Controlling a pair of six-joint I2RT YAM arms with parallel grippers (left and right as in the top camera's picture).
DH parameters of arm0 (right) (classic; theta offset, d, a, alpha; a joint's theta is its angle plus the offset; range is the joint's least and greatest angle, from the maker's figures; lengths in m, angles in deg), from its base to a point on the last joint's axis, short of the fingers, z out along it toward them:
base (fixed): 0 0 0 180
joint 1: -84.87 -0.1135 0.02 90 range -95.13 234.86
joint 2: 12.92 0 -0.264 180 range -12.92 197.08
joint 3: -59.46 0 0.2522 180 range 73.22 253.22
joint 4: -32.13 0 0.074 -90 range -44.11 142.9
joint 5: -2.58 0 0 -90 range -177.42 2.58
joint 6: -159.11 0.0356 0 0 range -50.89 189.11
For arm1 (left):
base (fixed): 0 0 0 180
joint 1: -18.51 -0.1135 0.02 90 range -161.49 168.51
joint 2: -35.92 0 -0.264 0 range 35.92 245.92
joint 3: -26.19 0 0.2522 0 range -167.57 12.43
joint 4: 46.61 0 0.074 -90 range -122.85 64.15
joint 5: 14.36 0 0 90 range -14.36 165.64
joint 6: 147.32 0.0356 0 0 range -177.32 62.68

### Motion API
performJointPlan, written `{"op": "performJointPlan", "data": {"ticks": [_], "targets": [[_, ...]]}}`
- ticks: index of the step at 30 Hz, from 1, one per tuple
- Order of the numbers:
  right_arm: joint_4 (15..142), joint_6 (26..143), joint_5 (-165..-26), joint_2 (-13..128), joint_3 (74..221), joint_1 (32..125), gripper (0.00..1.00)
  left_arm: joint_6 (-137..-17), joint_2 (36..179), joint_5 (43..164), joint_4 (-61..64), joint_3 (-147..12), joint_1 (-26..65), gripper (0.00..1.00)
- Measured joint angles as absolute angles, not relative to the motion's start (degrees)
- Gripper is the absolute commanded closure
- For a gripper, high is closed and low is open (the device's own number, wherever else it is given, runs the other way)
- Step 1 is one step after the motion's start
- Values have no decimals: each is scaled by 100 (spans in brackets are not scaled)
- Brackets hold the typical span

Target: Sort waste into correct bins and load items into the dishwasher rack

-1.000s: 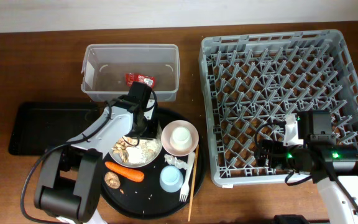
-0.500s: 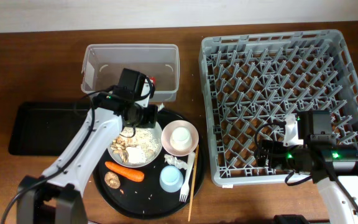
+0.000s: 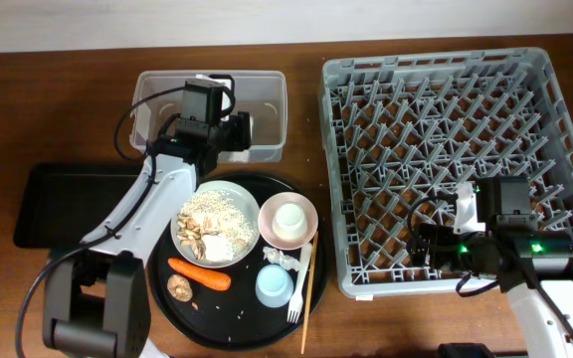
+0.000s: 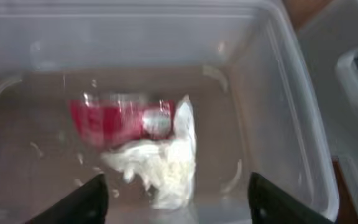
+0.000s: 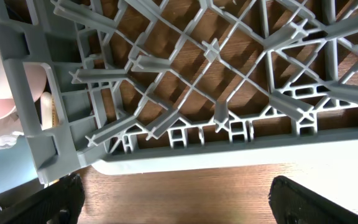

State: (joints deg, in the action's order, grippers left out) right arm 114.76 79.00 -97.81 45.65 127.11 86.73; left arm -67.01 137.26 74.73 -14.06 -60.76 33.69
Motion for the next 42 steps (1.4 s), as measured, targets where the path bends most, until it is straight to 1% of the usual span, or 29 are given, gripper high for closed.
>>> {"op": "performJointPlan", "data": {"ticks": [2, 3, 4, 5, 8, 11, 12, 14, 15, 16, 19, 21, 27, 31, 33, 35, 37, 39, 40, 42], "targets": [[11478, 7898, -9781, 4565, 12713, 8673, 2, -6707, 13514, 7473, -694, -6100, 3371, 13], [11467, 7898, -9779, 4565, 12713, 8673, 2, -6681, 13258, 7473, -204, -6115, 3369, 7], [11462, 7898, -9781, 4565, 12713, 8673, 2, -6679, 12875, 7478, 412, -6154, 3371, 6], [11484, 7898, -9779, 4562, 12713, 8673, 2, -6670, 12703, 7471, 648, -6170, 3371, 5], [11471, 7896, -9779, 4569, 12722, 8673, 2, -6703, 12325, 7670, 2941, -6259, 3369, 4], [11467, 7896, -9781, 4569, 12722, 8673, 2, -6751, 12329, 7808, 3682, -6113, 3369, 5], [11469, 7898, -9781, 4569, 12722, 8673, 2, -6819, 12333, 7845, 3778, -5982, 3369, 5], [11467, 7896, -9779, 4571, 12724, 8673, 2, -6963, 12336, 7882, 3675, -5652, 3369, 15], [11478, 7898, -9779, 4569, 12724, 8673, 2, -7035, 12336, 7908, 3525, -5492, 3371, 18], [11471, 7896, -9781, 4569, 12724, 8673, 2, -7088, 12336, 7985, 3103, -5195, 3369, 21], [11465, 7900, -9781, 4571, 12724, 8673, 2, -7180, 12346, 8313, 2008, -4401, 3371, 27], [11471, 7898, -9779, 4571, 12724, 8673, 2, -7195, 12346, 8476, 1529, -4056, 3371, 28], [11489, 7898, -9781, 4571, 12724, 8673, 2, -7195, 12346, 8551, 1330, -3746, 3369, 28], [11491, 7894, -9781, 4571, 12724, 8673, 2, -7405, 12346, 8509, 1444, -3689, 3371, 38], [11491, 7900, -9781, 4571, 12724, 8673, 2, -7630, 12346, 8415, 1442, -3684, 3369, 50], [11491, 7898, -9781, 4571, 12724, 8673, 2, -7715, 12346, 8361, 1383, -3684, 3371, 55], [11491, 7896, -9781, 4571, 12724, 8673, 2, -7792, 12346, 8280, 1291, -3684, 3371, 70], [11491, 7900, -9781, 4571, 12724, 8673, 2, -7816, 12346, 8243, 1225, -3684, 3371, 94], [11493, 7896, -9781, 4571, 12724, 8673, 2, -7818, 12346, 8223, 1201, -3684, 3376, 99], [11491, 7900, -9779, 4571, 12724, 8673, 2, -7835, 12346, 8221, 1175, -3684, 3376, 99]]}}
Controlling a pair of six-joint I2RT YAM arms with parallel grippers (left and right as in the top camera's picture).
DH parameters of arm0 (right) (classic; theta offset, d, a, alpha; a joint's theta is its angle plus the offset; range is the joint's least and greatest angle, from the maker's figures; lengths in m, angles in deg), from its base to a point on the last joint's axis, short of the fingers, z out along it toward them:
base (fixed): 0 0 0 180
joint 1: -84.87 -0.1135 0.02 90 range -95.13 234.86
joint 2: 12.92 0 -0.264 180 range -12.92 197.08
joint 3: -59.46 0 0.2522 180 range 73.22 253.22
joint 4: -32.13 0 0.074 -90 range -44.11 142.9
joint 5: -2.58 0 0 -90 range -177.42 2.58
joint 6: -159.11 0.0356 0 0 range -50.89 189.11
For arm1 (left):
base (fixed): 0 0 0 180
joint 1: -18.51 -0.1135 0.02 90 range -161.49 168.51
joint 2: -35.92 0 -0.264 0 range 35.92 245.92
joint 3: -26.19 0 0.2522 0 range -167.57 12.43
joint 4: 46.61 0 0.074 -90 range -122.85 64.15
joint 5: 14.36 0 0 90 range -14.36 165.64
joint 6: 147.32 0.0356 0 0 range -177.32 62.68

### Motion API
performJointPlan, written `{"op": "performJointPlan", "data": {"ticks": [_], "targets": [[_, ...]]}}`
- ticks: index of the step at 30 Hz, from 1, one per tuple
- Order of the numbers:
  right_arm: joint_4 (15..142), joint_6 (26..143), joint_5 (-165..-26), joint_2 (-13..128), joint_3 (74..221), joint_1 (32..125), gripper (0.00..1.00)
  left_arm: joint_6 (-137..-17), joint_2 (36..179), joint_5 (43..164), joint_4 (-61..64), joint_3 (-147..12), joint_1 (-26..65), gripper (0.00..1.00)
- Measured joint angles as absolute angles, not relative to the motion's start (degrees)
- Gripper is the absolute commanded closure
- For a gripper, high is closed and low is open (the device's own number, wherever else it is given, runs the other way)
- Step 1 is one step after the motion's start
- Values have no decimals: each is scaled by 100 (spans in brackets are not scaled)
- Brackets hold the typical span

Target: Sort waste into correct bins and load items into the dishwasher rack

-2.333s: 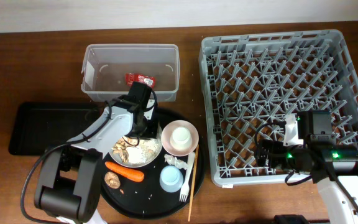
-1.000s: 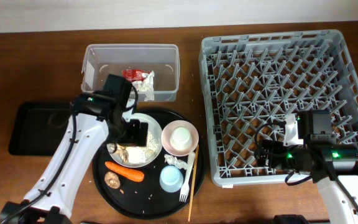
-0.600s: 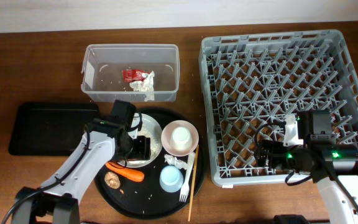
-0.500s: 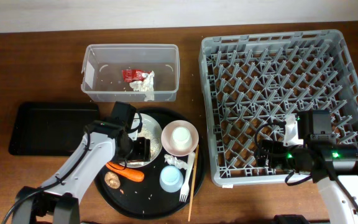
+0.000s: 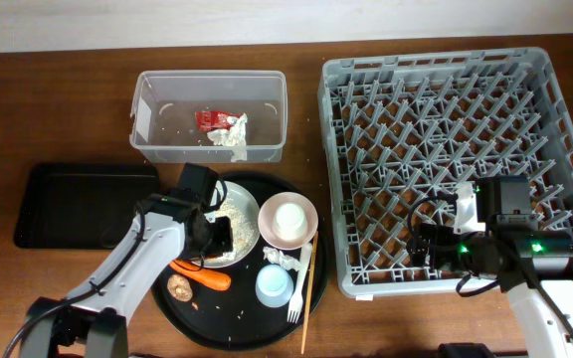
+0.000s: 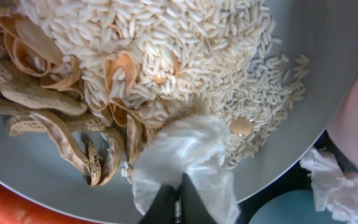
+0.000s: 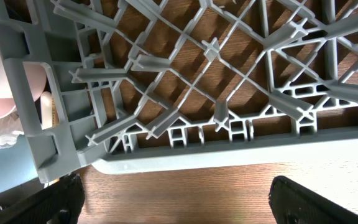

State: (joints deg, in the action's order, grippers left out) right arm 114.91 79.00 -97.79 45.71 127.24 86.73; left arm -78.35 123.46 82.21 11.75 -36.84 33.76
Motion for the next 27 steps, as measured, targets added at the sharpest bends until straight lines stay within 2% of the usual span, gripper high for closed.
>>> {"op": "performJointPlan", "data": {"ticks": [6, 9, 13, 18, 21, 22, 24, 26, 27], "targets": [[11493, 7900, -9779, 4571, 12724, 8673, 1, -7833, 12346, 8221, 1219, -3691, 3376, 99], [11506, 7896, -9781, 4571, 12724, 8673, 2, -7831, 12329, 8216, 1770, -3942, 3376, 99], [11511, 7900, -9781, 4571, 12724, 8673, 2, -7647, 11885, 7884, 2030, -5429, 3380, 99], [11506, 7900, -9779, 4571, 12724, 8673, 2, -7459, 11800, 7078, 268, -5798, 3380, 99], [11511, 7896, -9781, 4578, 12724, 8673, 2, -7392, 12480, 6877, -1011, -5842, 3380, 98], [11511, 7898, -9781, 4580, 12724, 8673, 2, -7378, 12696, 6863, -1070, -5840, 3380, 91], [11513, 7900, -9779, 4580, 12724, 8673, 2, -7346, 13177, 6850, -1216, -5840, 3380, 50], [11511, 7900, -9779, 4580, 12724, 8673, 2, -7333, 13356, 6850, -1212, -5829, 3380, 26], [11511, 7896, -9781, 4580, 12724, 8673, 2, -7337, 13367, 6848, -1212, -5829, 3380, 21]]}}
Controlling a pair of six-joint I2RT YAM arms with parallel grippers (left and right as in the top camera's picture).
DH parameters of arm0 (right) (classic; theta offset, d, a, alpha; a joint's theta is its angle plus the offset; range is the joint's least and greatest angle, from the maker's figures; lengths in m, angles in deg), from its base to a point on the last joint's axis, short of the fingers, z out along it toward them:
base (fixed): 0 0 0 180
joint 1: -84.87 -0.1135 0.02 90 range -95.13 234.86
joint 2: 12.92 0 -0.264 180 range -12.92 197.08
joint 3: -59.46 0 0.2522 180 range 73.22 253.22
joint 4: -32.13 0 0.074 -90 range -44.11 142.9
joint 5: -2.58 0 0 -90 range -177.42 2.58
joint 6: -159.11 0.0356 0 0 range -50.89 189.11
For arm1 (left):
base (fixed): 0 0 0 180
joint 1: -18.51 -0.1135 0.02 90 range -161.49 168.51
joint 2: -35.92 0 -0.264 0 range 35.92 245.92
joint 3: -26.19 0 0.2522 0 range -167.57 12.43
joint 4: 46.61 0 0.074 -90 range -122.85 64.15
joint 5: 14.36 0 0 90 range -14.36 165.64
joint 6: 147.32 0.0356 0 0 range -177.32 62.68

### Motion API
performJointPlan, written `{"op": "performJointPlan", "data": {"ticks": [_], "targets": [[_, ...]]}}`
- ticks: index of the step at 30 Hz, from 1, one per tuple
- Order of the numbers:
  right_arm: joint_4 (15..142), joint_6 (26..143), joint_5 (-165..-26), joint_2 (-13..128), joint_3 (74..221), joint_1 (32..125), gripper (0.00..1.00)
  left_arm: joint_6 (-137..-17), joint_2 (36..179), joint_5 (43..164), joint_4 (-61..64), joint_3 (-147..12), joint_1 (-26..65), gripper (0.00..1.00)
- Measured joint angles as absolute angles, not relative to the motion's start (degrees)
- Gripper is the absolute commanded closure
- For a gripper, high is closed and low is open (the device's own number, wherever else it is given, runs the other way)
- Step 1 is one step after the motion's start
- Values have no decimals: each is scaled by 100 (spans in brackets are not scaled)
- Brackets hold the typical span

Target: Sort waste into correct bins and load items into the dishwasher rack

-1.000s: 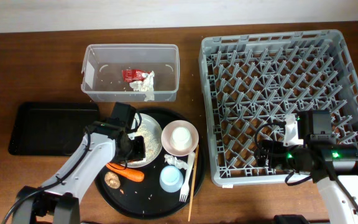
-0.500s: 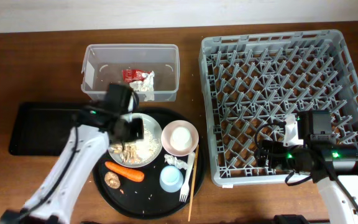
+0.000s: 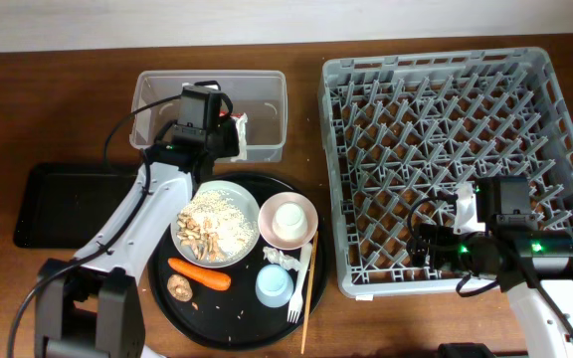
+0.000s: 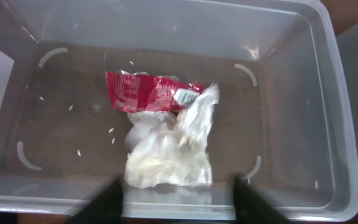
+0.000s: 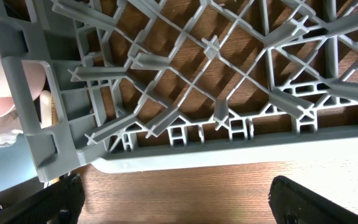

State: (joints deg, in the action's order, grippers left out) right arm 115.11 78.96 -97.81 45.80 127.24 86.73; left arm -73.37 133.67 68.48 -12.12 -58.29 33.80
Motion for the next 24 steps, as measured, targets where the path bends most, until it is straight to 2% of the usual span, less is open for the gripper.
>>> {"op": "performJointPlan", "data": {"ticks": [2, 3, 4, 5, 8, 11, 16, 24], "targets": [[11511, 7896, -9781, 4580, 12724, 8673, 2, -7295, 13328, 6848, -917, -5872, 3380, 6], [11515, 7900, -9781, 4580, 12724, 8673, 2, -7280, 13256, 6844, -716, -5888, 3380, 3], [11506, 7900, -9781, 4582, 12724, 8673, 2, -7287, 13015, 6853, 10, -5944, 3380, 1], [11513, 7898, -9781, 4580, 12724, 8673, 2, -7287, 12823, 6848, 270, -5951, 3380, 1], [11500, 7896, -9779, 4578, 12724, 8673, 2, -7295, 11848, 7119, 2559, -6189, 3380, 1], [11511, 7898, -9781, 4580, 12724, 8673, 2, -7361, 11890, 7405, 3601, -6049, 3380, 1], [11508, 7898, -9781, 4580, 12724, 8673, 2, -7912, 11907, 7790, 3896, -5413, 3380, 1], [11511, 7898, -9781, 4580, 12724, 8673, 2, -8270, 11907, 8149, 3503, -5114, 3380, 1]]}}
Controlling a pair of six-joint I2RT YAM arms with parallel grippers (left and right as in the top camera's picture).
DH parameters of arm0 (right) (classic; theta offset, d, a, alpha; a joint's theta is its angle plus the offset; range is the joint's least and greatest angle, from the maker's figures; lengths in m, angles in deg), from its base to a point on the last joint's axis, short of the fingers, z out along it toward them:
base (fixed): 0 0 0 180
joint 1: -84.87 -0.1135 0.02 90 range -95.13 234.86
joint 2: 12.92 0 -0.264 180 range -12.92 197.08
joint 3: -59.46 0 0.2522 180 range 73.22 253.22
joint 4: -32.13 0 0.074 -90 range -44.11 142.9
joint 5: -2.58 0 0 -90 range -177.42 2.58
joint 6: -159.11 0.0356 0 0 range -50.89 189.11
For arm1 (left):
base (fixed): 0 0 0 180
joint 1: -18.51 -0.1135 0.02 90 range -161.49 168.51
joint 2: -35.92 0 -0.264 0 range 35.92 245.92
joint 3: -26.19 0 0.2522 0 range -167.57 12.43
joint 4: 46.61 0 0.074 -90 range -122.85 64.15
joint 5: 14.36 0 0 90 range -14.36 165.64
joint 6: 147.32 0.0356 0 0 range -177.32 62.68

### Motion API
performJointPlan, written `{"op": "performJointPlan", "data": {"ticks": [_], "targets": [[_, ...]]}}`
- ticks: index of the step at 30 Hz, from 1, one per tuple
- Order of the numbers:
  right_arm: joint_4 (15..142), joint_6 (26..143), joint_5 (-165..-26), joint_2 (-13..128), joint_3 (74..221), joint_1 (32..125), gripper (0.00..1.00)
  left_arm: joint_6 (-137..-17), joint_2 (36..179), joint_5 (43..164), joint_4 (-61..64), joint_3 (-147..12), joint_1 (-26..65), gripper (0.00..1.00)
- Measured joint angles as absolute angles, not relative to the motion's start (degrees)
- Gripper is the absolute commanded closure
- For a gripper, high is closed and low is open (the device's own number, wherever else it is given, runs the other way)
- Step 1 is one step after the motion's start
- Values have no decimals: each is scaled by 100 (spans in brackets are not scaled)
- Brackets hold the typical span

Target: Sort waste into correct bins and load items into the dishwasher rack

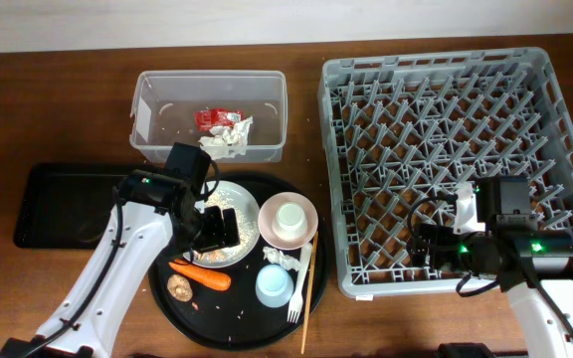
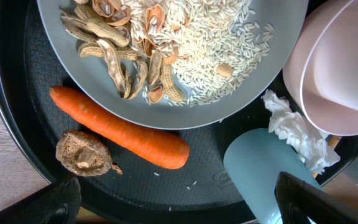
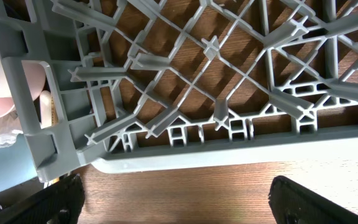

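Observation:
My left gripper (image 1: 214, 228) hangs open and empty over the round black tray (image 1: 229, 328), above the grey plate (image 2: 92, 93) of rice and peanut shells. In the left wrist view its fingers (image 2: 61, 202) frame a carrot (image 2: 120, 127), a mushroom (image 2: 82, 152) and a blue cup (image 2: 263, 171). A crumpled tissue (image 2: 294, 127) lies beside the pink bowl (image 2: 334, 74). The clear bin (image 1: 272, 99) holds a red wrapper (image 1: 212, 116) and white crumpled waste (image 1: 229, 139). My right gripper (image 3: 179, 199) is open at the front left corner of the grey dishwasher rack (image 1: 456, 159).
A fork (image 1: 296, 283) and a chopstick (image 1: 309, 288) lie on the tray's right side. A white cup (image 1: 288, 216) sits in the pink bowl. A black rectangular tray (image 1: 78, 204) lies at the left. Bare wooden table shows below the rack.
My left gripper was open above the clear bin, where crumpled plastic lay by the red wrapper. It is now over the round tray, still open. The right arm has not moved.
My left gripper was open over the bin holding a red wrapper and tissue. Then it was shut on crumpled clear plastic on the rice plate. Then it stood open over the bin with that plastic inside. Now it is back over the tray.

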State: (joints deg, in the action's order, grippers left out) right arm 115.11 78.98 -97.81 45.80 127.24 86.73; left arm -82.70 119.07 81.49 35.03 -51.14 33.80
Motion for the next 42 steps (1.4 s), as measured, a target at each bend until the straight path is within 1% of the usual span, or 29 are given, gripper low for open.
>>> {"op": "performJointPlan", "data": {"ticks": [4, 9, 11, 15, 18, 23, 27, 31, 38, 42], "targets": [[11541, 7891, -9811, 4580, 12724, 8673, 2, -8270, 11907, 8125, 3505, -5114, 3380, 1], [11576, 7747, -10227, 4580, 12724, 8660, 1, -8266, 11909, 7862, 3522, -5114, 3369, 1], [11600, 7739, -10334, 4582, 12728, 8503, 2, -8240, 11907, 7810, 3527, -5114, 3192, 1], [11664, 7728, -10404, 4927, 13148, 7742, 2, -8194, 11909, 7725, 3562, -5114, 2403, 1], [11657, 7793, -10437, 5463, 13854, 7126, 2, -8176, 11909, 7709, 3566, -5114, 1745, 1], [11698, 7909, -10205, 6575, 15010, 6079, 2, -8176, 11907, 7711, 3568, -5109, 1179, 1], [11598, 7972, -9811, 7550, 15576, 5275, 2, -8143, 11909, 7709, 3529, -5103, 1120, 1], [11043, 8106, -9582, 8366, 15594, 4851, 2, -8091, 11907, 7687, 3516, -5103, 1120, 1], [10446, 8265, -9510, 9168, 15594, 4625, 2, -8089, 11907, 7666, 3503, -5103, 1120, 1], [10144, 8267, -9492, 9332, 15594, 4523, 2, -8091, 11907, 7666, 3503, -5103, 1120, 1]]}}
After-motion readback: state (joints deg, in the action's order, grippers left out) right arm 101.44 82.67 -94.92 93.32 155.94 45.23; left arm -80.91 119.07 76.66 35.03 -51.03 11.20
